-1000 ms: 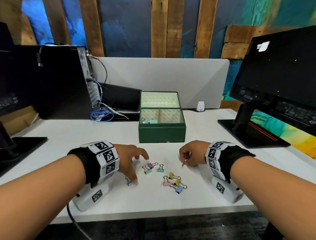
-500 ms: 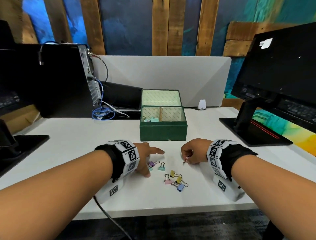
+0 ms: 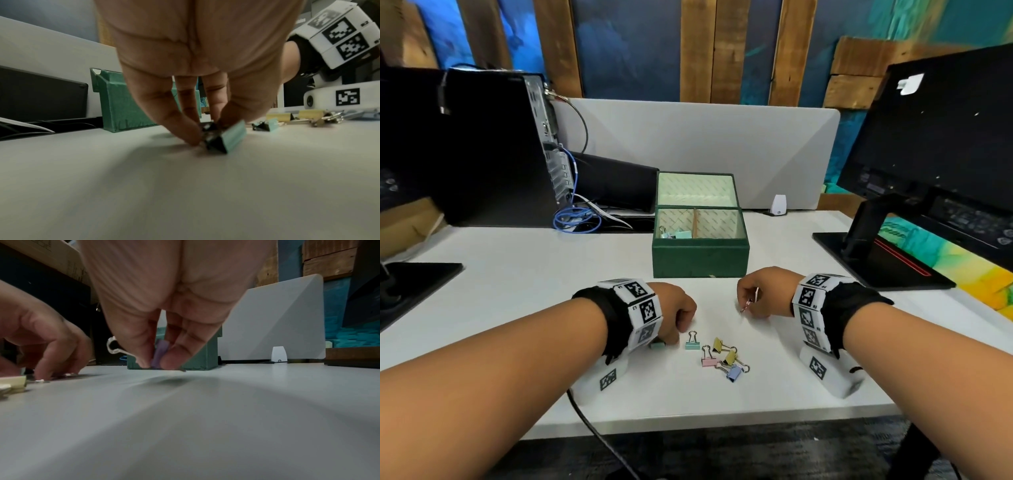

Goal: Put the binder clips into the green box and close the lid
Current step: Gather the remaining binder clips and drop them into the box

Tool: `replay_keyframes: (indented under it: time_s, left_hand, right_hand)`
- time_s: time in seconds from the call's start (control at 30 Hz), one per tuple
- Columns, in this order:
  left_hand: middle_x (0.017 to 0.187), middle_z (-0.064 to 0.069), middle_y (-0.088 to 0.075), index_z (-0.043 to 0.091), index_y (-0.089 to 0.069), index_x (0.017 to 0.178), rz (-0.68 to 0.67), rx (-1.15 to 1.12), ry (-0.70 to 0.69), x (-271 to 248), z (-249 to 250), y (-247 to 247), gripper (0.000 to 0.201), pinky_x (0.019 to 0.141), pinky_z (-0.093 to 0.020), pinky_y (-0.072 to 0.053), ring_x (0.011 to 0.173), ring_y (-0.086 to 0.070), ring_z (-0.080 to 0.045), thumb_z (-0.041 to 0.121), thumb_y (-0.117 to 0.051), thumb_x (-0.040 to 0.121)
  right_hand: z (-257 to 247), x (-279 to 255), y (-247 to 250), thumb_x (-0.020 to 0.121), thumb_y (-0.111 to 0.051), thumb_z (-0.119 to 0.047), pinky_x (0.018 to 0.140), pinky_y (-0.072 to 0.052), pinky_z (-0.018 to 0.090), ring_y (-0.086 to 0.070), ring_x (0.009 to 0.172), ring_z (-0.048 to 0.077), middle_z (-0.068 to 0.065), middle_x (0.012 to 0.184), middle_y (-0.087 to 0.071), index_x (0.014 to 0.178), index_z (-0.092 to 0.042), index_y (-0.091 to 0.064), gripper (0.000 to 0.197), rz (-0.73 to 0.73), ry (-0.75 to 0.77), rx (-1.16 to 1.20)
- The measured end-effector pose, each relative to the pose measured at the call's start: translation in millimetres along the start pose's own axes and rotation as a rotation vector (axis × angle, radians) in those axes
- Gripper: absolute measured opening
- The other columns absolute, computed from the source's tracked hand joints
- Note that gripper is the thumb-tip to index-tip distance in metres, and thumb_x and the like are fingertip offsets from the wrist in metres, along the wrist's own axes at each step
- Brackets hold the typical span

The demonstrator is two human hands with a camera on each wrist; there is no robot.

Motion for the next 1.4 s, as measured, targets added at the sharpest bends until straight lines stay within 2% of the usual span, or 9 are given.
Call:
replay_keyframes:
  time_s: [0.13,0.37,0.5,0.63,0.8,0.97,1.1,1.3,1.4]
  left_hand:
    - [0.094,0.001,-0.058,0.025,-0.048,0.067,-0.022,0.031,-0.006,7,2,-1,0.026,0.07,-0.026,-0.043,0.081,-0.051,-0.017,0.019,-0.073,0.071]
    - [0.078,0.008,-0.058,0.026,-0.054,0.072,-0.035,-0.129,0.034,13,-16,5,0.023,0.069,-0.026,-0.047,0.07,-0.052,-0.014,0.02,-0.076,0.068]
    - [0.073,0.008,-0.058,0.024,-0.052,0.067,0.065,-0.119,0.055,18,-23,9,0.024,0.057,-0.019,-0.041,0.069,-0.052,-0.013,0.014,-0.073,0.068]
    - [0.077,0.007,-0.059,0.023,-0.048,0.062,0.1,-0.126,0.053,24,-31,11,0.028,0.062,-0.022,-0.043,0.072,-0.053,-0.013,0.013,-0.072,0.071]
    - [0.069,0.012,-0.052,0.026,-0.049,0.063,0.263,-0.3,0.069,26,-42,28,0.028,0.05,-0.01,-0.039,0.065,-0.049,-0.007,0.003,-0.063,0.075]
    - [0.072,0.008,-0.054,0.02,-0.062,0.083,0.511,-0.542,0.069,46,-34,78,0.017,0.042,-0.002,-0.038,0.063,-0.049,-0.006,0.004,-0.067,0.078]
    - [0.072,0.006,-0.055,0.019,-0.061,0.092,0.644,-0.746,0.075,77,-22,110,0.018,0.041,-0.003,-0.036,0.062,-0.051,-0.01,0.009,-0.069,0.08]
    - [0.137,-0.002,-0.051,0.027,-0.049,0.133,0.457,-0.775,0.027,92,-14,102,0.062,0.089,-0.018,-0.036,0.121,-0.053,-0.018,0.018,-0.075,0.078]
    - [0.136,0.0,-0.054,0.027,-0.053,0.131,0.418,-0.565,0.025,73,-22,90,0.057,0.092,-0.018,-0.033,0.124,-0.052,-0.017,0.014,-0.073,0.078]
  right_hand:
    - [1,1,15,0.082,-0.061,-0.011,0.068,-0.041,0.019,-0.051,0.075,0.01,-0.007,0.086,-0.058,0.081,-0.023,-0.063,0.013,0.083,0.031,0.009]
    - [-5,38,73,0.082,-0.061,-0.009,0.071,-0.042,0.023,-0.054,0.073,0.012,-0.003,0.083,-0.06,0.082,-0.021,-0.064,0.012,0.376,0.059,0.093]
    - [-8,80,99,0.084,-0.059,-0.011,0.065,-0.039,0.022,-0.057,0.08,0.019,0.001,0.09,-0.062,0.093,-0.014,-0.068,0.013,0.52,-0.006,0.106]
    - [-8,110,87,0.084,-0.064,-0.013,0.073,-0.042,0.026,-0.06,0.093,0.023,-0.002,0.088,-0.058,0.105,-0.016,-0.068,0.021,0.355,-0.103,0.037]
    - [-3,101,67,0.087,-0.056,-0.009,0.085,-0.044,0.026,-0.059,0.109,0.023,0.004,0.123,-0.06,0.112,-0.022,-0.064,0.029,0.338,-0.069,0.071]
    - [4,58,55,0.085,-0.059,-0.015,0.088,-0.047,0.026,-0.061,0.103,0.018,-0.004,0.1,-0.055,0.101,-0.023,-0.067,0.019,0.327,0.013,0.088]
    - [8,25,46,0.086,-0.062,-0.019,0.091,-0.048,0.027,-0.06,0.102,0.014,-0.007,0.1,-0.056,0.1,-0.024,-0.068,0.017,0.222,0.047,0.019]
    - [17,4,37,0.088,-0.058,-0.017,0.092,-0.047,0.025,-0.057,0.1,0.012,-0.002,0.116,-0.061,0.105,-0.024,-0.067,0.02,0.116,0.047,-0.013]
    - [18,1,33,0.088,-0.058,-0.016,0.091,-0.046,0.024,-0.059,0.101,0.012,-0.004,0.115,-0.063,0.105,-0.024,-0.067,0.021,0.075,0.037,0.022]
Point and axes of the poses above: each hand's wrist, its own x-axis towards the middle knuckle, its own y-axis out of the back of the hand, z = x × y, the point moved 2 cm from there along x, towards the middle knuckle
